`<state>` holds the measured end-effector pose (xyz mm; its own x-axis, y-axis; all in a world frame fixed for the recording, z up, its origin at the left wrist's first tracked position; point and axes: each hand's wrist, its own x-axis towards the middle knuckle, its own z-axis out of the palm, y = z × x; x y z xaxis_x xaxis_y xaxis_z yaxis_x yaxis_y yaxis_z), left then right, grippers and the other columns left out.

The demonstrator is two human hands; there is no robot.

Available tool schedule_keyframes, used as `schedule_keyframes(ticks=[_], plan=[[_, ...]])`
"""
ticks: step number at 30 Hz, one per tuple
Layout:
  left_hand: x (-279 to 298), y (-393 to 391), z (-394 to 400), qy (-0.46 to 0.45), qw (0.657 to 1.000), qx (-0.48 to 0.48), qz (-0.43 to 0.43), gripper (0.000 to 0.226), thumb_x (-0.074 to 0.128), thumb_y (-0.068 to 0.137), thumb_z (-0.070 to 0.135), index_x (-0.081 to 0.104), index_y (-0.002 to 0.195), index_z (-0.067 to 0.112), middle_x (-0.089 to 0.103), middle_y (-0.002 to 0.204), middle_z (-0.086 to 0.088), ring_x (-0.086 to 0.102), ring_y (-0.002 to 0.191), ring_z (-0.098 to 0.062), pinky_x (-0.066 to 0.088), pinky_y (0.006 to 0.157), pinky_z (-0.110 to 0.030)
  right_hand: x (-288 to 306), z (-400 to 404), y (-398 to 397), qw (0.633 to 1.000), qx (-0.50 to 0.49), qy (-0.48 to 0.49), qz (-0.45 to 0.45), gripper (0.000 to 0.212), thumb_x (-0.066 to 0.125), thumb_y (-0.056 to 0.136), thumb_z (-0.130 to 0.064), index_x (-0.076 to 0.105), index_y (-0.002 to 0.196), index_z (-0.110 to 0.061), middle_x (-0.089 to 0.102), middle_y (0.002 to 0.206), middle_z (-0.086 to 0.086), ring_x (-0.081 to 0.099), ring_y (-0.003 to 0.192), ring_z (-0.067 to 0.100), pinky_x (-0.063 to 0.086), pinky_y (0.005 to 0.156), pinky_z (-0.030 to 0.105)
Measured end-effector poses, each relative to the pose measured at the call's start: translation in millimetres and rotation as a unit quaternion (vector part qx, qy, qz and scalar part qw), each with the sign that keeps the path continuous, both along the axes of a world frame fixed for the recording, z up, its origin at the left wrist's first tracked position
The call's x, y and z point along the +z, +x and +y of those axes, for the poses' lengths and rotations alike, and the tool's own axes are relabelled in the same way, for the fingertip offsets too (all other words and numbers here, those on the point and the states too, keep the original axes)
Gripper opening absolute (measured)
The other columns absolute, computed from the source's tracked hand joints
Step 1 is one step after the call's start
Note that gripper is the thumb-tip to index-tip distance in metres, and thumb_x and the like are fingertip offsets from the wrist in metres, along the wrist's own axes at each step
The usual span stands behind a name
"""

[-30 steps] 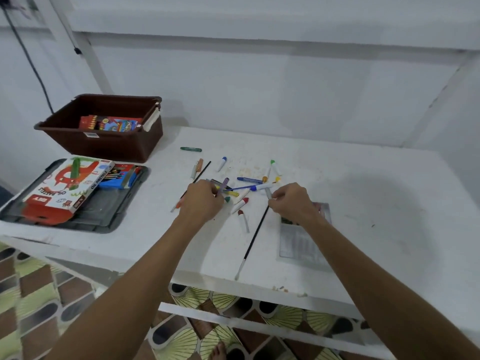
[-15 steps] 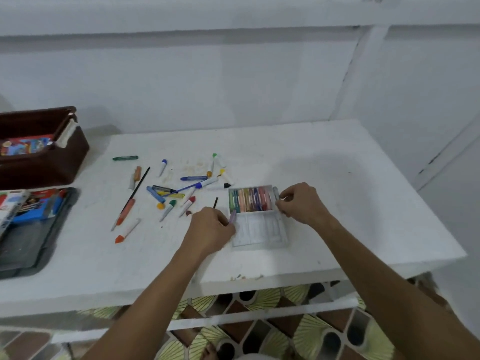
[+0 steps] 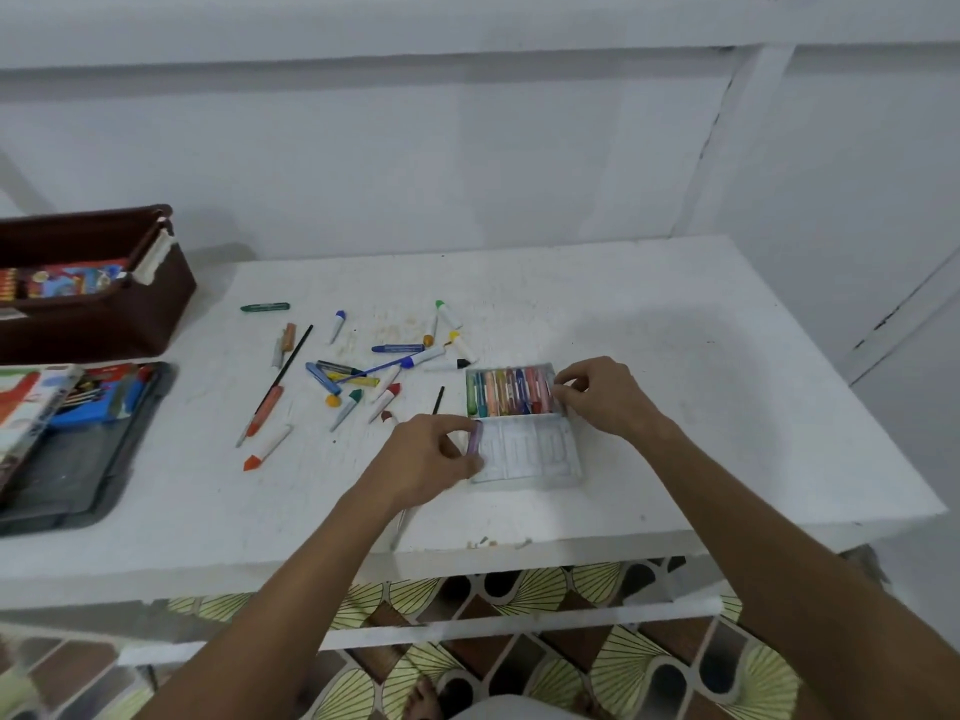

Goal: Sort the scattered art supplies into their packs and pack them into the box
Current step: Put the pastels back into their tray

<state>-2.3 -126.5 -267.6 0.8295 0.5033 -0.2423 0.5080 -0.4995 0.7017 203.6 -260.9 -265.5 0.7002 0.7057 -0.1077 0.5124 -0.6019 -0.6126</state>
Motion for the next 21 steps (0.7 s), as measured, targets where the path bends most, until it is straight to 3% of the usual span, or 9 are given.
schedule_keyframes(ticks=[4,10,14,21], plan=[[2,3,1,0.002,1.0,-0.014,-0.004,0.037,0.065,0.088,0.039,0.064,0.122,0.024,0.071,0.066,0.004,0.06,0.055,-0.003,0.052,0.065,-0.024,0,-1,7,1.0,0.027,-0.011,0.004,0.025,0.062,0.09,-0.024,0.069,0.111,-0.014,0.07,0.105,0.007,0.062,0.084,0.016,0.038,0.06,0.014],[4,8,6,0.039,0.998,-0.035,0.026,0.031,0.068,0.087,0.035,0.067,0.116,0.024,0.072,0.076,0.0,0.065,0.064,-0.009,0.051,0.066,-0.022,4,-2,9,0.997,0.064,-0.044,0.02,0.035,0.058,0.093,-0.029,0.06,0.126,-0.019,0.067,0.106,0.009,0.062,0.092,0.022,0.042,0.072,0.024],[5,13,9,0.077,0.995,-0.036,0.052,0.035,0.077,0.076,0.04,0.068,0.107,0.026,0.065,0.081,0.005,0.056,0.068,-0.001,0.037,0.054,-0.014,4,1,11,0.996,0.071,-0.049,0.003,0.033,0.059,0.093,-0.028,0.062,0.124,-0.017,0.068,0.102,0.011,0.064,0.092,0.026,0.043,0.068,0.022],[3,17,10,0.1,0.991,-0.06,0.059,0.047,0.076,0.077,0.039,0.064,0.121,0.026,0.068,0.089,0.003,0.057,0.074,-0.007,0.036,0.057,-0.013,4,5,11,0.995,0.088,-0.055,-0.011,0.032,0.057,0.094,-0.023,0.062,0.124,-0.013,0.068,0.109,0.01,0.063,0.092,0.023,0.041,0.072,0.022]])
